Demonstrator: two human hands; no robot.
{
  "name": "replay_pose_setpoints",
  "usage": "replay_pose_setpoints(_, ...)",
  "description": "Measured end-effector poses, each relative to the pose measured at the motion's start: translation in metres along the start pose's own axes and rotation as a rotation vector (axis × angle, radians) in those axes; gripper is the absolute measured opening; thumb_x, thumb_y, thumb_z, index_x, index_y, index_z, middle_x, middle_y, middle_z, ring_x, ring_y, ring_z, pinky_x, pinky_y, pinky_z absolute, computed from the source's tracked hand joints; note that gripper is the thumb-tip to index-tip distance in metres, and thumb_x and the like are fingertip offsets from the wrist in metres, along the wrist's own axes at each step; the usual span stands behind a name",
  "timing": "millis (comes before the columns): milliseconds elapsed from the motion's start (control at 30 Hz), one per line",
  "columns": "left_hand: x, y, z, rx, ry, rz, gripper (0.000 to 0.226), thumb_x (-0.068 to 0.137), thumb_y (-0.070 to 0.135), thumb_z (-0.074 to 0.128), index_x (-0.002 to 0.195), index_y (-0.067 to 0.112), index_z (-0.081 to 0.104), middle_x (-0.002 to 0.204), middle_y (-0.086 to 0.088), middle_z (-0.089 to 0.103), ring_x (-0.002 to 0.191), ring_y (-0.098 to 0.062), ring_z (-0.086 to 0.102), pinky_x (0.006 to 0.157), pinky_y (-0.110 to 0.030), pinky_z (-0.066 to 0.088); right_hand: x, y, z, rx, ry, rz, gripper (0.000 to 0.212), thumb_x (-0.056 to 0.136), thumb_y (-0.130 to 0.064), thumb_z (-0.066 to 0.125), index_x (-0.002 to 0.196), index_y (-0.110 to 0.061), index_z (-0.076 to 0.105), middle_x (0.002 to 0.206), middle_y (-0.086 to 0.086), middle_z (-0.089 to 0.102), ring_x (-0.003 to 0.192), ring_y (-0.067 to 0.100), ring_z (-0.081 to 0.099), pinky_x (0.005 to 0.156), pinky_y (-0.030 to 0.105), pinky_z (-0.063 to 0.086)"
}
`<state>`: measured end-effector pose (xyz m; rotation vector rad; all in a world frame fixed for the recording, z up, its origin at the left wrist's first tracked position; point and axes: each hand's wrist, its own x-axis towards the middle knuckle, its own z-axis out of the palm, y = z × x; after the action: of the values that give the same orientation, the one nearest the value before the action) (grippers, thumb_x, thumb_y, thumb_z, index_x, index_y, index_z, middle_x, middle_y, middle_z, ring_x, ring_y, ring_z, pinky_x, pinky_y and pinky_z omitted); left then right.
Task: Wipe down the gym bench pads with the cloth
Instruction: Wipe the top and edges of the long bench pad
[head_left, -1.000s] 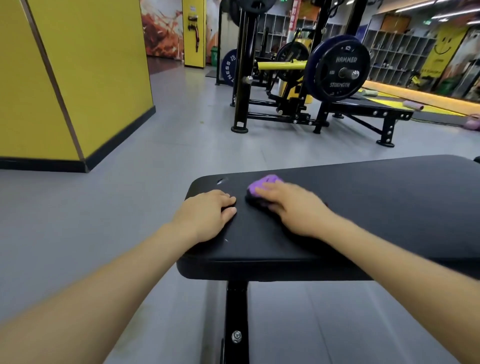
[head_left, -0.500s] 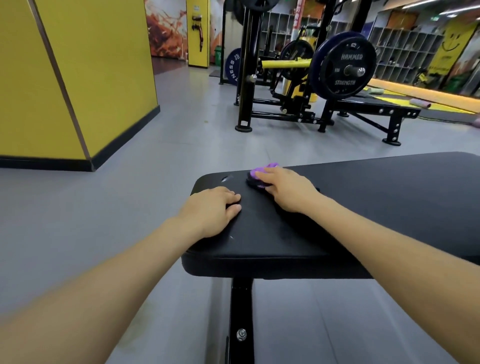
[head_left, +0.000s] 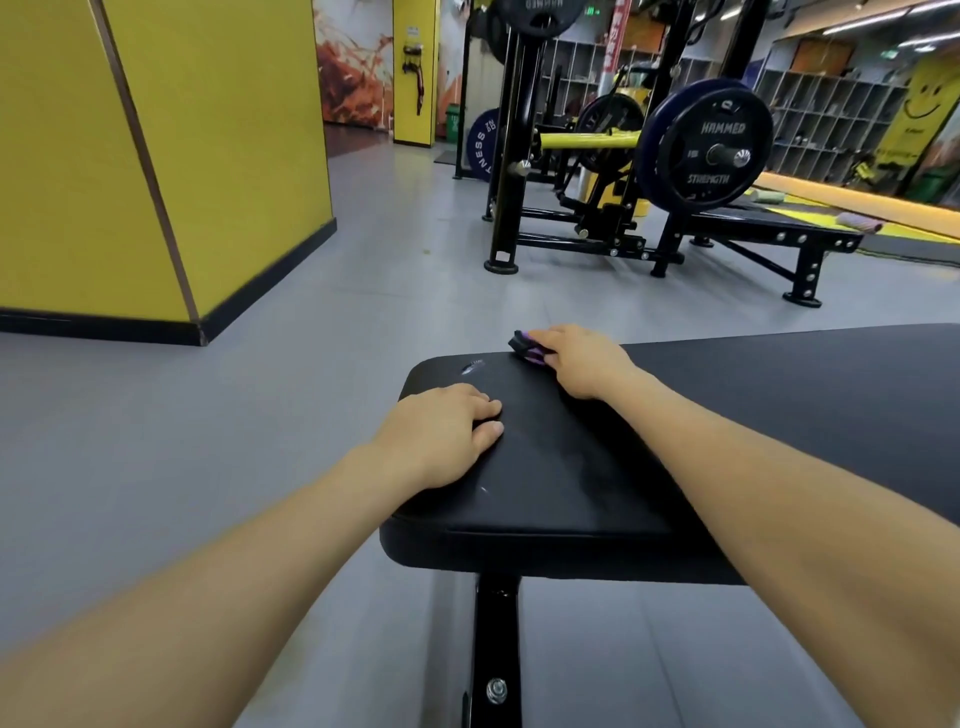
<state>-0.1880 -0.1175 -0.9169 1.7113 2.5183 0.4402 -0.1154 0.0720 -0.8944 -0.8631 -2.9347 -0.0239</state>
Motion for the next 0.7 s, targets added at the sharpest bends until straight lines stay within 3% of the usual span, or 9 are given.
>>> replay_pose_setpoints(233, 0.001, -0.002, 0.0, -0.011, -0.003, 0.026, 0.039, 0.097, 0.042, 0.035, 0.134, 0.034, 0.046, 0.145, 0.012, 0.04, 0.132, -0.015, 0.04, 0.105, -0.034, 0.037, -0.097, -0.011, -0.009, 0.011, 0.03, -0.192, 0.047, 0.1, -0.022, 0.038, 0.144, -0.036, 0.032, 0.149, -0.014, 0.032, 0.134, 0.015, 0.033, 0.103, 0.032, 0.038)
replay_pose_setpoints(333, 0.002, -0.002, -0.001, -0.004, -0.003, 0.029, 0.04, 0.097, 0.042, 0.035, 0.136, 0.034, 0.044, 0.145, 0.013, 0.039, 0.132, -0.014, 0.039, 0.105, -0.033, 0.036, -0.068, -0.016, -0.006, 0.042, 0.067, -0.184, 0.046, 0.1, -0.018, 0.036, 0.143, -0.035, 0.035, 0.145, -0.013, 0.037, 0.133, 0.013, 0.034, 0.096, 0.028, 0.038)
replay_pose_setpoints(533, 0.003, -0.001, -0.002, 0.009, -0.012, 0.013, 0.041, 0.097, 0.042, 0.036, 0.136, 0.033, 0.044, 0.146, 0.012, 0.039, 0.133, -0.015, 0.038, 0.106, -0.032, 0.034, 0.012, -0.028, 0.006, -0.012, -0.02, -0.058, 0.049, 0.1, -0.014, 0.036, 0.145, -0.029, 0.032, 0.147, 0.003, 0.037, 0.129, 0.026, 0.04, 0.097, 0.036, 0.04)
replay_pose_setpoints(700, -0.001, -0.014, -0.004, -0.079, -0.039, 0.001, 0.042, 0.096, 0.042, 0.04, 0.137, 0.032, 0.044, 0.147, 0.014, 0.037, 0.135, -0.013, 0.036, 0.109, -0.036, 0.033, -0.053, -0.028, -0.001, 0.008, -0.026, -0.169, 0.047, 0.1, -0.025, 0.038, 0.145, -0.035, 0.03, 0.151, -0.008, 0.032, 0.136, 0.02, 0.033, 0.104, 0.038, 0.038)
